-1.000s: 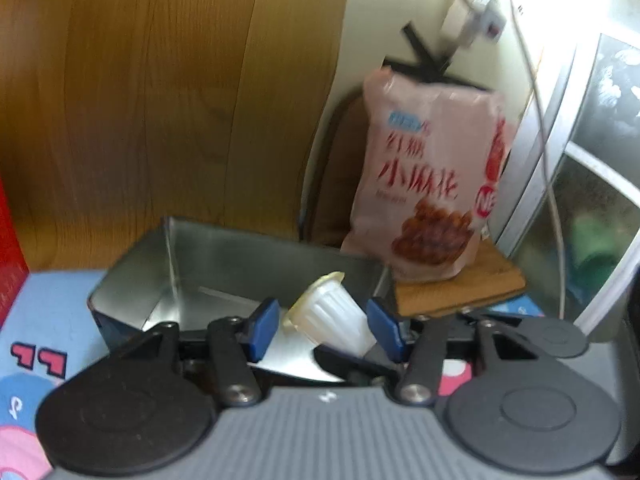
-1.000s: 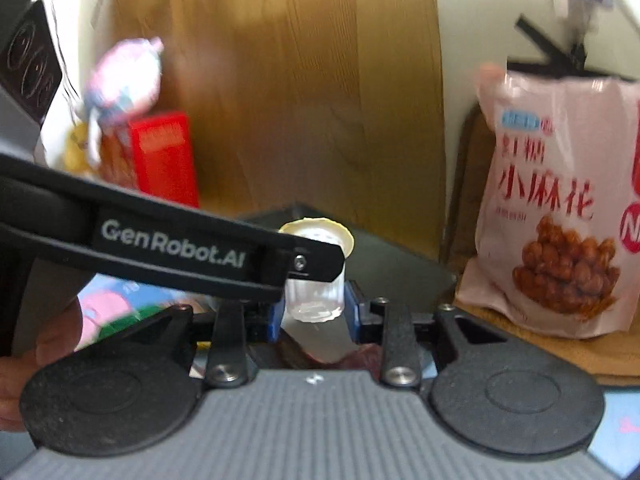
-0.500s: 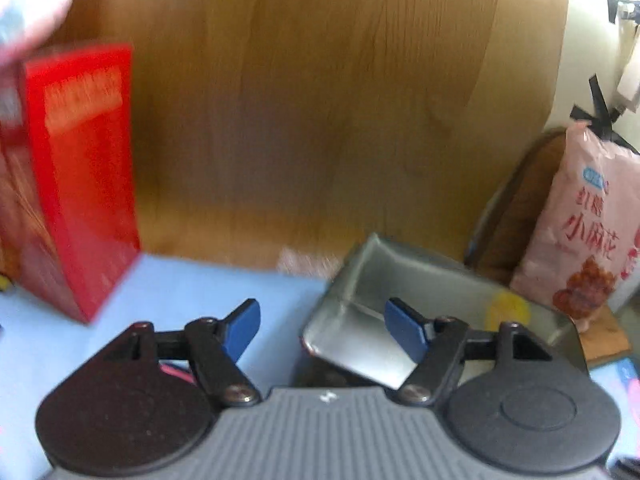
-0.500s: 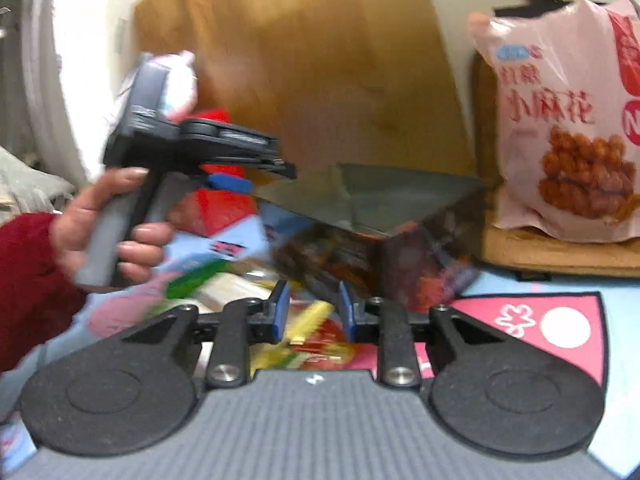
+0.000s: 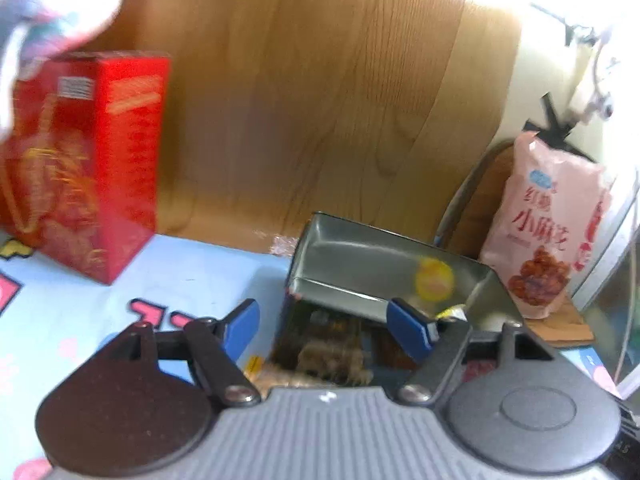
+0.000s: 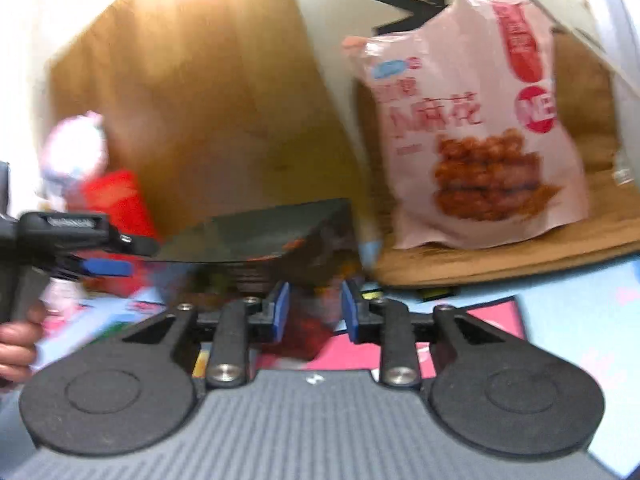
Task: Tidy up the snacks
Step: 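Carry the white snack into the black tin and open the left gripper, then grasp the clear-wrapped white pastry with the left gripper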
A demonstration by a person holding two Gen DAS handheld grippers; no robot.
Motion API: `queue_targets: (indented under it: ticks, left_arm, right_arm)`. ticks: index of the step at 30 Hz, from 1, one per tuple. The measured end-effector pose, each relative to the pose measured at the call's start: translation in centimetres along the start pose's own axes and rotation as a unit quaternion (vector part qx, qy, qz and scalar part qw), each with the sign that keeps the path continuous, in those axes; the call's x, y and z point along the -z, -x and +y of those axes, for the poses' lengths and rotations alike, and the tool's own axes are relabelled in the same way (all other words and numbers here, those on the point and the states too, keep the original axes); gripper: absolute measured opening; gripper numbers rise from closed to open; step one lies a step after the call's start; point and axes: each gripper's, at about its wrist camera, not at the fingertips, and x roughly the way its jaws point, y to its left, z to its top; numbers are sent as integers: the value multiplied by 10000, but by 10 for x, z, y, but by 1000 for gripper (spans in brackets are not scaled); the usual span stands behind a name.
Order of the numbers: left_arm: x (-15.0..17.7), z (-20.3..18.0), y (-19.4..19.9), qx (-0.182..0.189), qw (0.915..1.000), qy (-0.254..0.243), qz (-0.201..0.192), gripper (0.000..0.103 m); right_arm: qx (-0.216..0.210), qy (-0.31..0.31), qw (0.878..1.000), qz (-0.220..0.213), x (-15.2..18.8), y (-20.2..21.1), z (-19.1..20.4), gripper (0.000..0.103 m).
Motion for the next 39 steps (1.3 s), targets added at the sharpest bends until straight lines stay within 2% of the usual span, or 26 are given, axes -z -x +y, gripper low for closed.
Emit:
queue_targets:
  ticks: [1, 2, 4, 6, 8, 9, 10, 15, 18, 26, 28, 29, 31, 32, 33, 36, 39]
  left_arm:
    - [3, 3, 11, 45, 10000, -3, -51, 73]
    - [8, 4, 21, 122, 9999, 4, -74, 73]
    - [20, 1, 38, 375, 9993, -48, -11, 73]
    - [32, -6, 40, 487, 9985, -180, 169, 73]
    - [45, -13, 33, 577, 9967, -347, 451, 67]
    - [52, -17, 29, 615, 9954, -410, 605, 59]
    - [59, -19, 25, 661, 9941, -415, 757, 58]
    - [76, -20, 43, 1027, 9920, -63, 734, 56]
    - [91, -34, 54, 1164, 9899, -34, 807, 56]
    - [134, -94, 73, 1602, 9800, -510, 1069, 54]
    - [142, -103, 73, 1732, 9754, -692, 1172, 58]
    - [143, -104, 74, 1738, 9752, -712, 1171, 59]
    - [142, -103, 81, 1656, 9779, -748, 1034, 63]
    - [141, -102, 85, 1634, 9789, -762, 958, 66]
    - [139, -99, 89, 1653, 9790, -783, 898, 68]
    - [139, -95, 94, 1761, 9757, -888, 957, 68]
    - [150, -101, 83, 1815, 9703, -950, 1288, 64]
  right_arm:
    - [-160, -12, 9999, 40, 0, 3, 4, 40]
    - [-357, -83, 9992, 150, 1, 2, 8, 47]
    - [-858, -383, 9945, 453, 5, 1, 12, 47]
    - [-1149, -481, 9896, 719, 6, -9, 21, 50]
    - [-1190, -355, 9875, 967, 13, -16, 34, 51]
    - [-1276, -316, 9855, 1071, 16, -20, 40, 50]
    - [-1336, -300, 9843, 1111, 18, -20, 45, 50]
    - [-1266, -13, 9872, 969, 22, 6, 63, 50]
    - [-1180, -12, 9893, 860, 30, 23, 62, 50]
    - [-647, -323, 9950, 687, 57, 91, 33, 51]
    - [-469, -336, 9960, 685, 63, 105, 27, 51]
    - [-413, -358, 9961, 693, 65, 110, 24, 55]
    - [-413, -362, 9959, 723, 69, 121, 21, 69]
    - [-446, -281, 9958, 744, 71, 126, 22, 77]
    - [-465, -100, 9959, 769, 73, 130, 26, 80]
    - [-382, 599, 9930, 940, 84, 131, 42, 80]
    - [-139, 1240, 9863, 1079, 94, 119, 58, 80]
